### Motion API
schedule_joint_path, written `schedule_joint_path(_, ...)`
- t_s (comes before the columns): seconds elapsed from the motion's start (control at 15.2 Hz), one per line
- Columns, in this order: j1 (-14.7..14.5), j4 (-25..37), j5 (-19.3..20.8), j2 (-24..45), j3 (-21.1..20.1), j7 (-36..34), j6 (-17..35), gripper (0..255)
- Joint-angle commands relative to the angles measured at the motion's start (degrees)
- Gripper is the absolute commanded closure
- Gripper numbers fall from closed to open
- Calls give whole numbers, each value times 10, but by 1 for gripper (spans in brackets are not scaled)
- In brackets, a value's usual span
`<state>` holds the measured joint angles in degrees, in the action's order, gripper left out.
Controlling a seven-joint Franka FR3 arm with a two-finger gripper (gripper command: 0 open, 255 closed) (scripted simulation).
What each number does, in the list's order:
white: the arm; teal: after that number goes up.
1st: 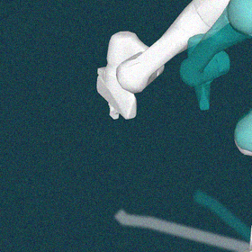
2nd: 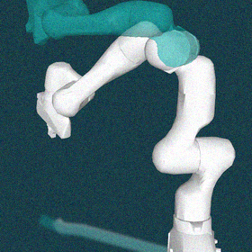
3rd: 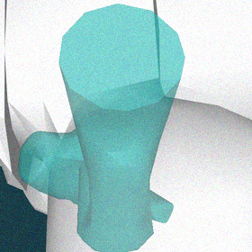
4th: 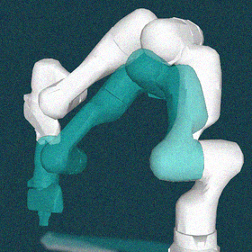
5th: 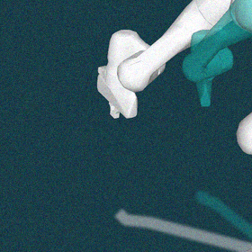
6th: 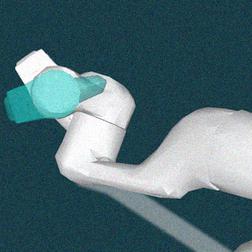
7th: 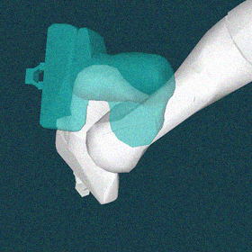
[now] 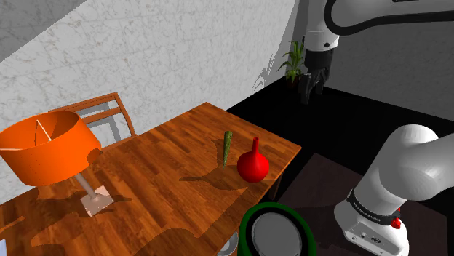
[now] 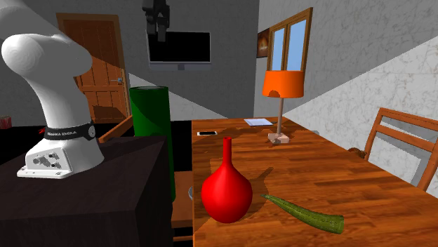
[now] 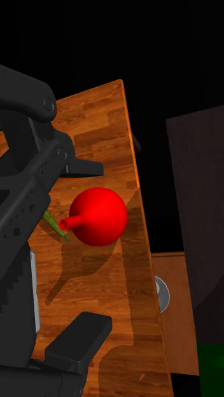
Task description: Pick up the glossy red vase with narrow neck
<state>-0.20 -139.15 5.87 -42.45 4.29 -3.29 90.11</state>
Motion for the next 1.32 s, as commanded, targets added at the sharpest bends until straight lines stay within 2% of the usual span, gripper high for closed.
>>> schedule_joint_path(0.0,0,0,0,0,0,0,0,0)
schedule_joint_path(0.66,-10,-54,-3,152,22,12,219,0)
schedule_joint_path(1.25,-23,-27,-27,344,36,36,396,0)
